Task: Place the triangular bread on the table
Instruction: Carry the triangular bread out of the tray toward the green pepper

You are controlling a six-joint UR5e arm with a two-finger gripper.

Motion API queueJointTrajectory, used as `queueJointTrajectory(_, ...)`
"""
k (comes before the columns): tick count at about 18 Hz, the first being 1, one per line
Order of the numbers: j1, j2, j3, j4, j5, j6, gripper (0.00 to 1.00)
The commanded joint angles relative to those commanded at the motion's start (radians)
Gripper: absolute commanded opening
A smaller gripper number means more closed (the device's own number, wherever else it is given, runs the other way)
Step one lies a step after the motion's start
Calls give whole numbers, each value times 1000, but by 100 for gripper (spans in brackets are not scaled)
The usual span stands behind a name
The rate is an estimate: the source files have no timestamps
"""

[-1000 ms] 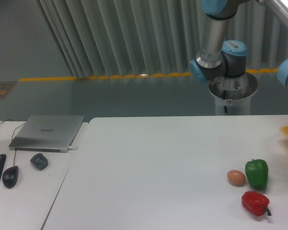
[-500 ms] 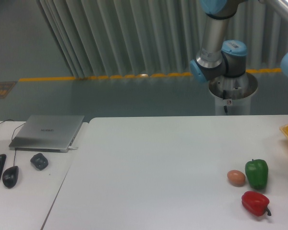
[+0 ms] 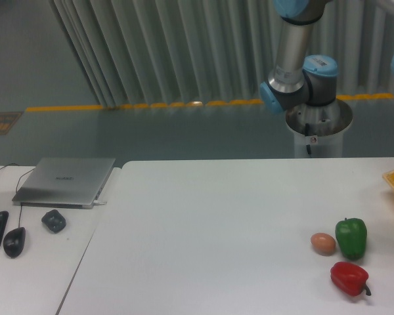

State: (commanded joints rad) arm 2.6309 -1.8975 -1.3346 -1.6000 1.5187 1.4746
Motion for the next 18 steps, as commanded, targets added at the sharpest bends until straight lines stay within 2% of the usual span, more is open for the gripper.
queueJointTrajectory(4, -40, -9, -3, 14, -11, -112, 0)
queueJointTrajectory(9, -55, -14, -18, 116, -40, -198, 1)
queueJointTrajectory(11, -55, -21, -23, 139, -38, -206, 4)
queueJointTrajectory(13, -58, -31, -34, 187, -34, -256, 5)
queueJointTrajectory(18, -80, -23, -107, 195, -19, -272, 4)
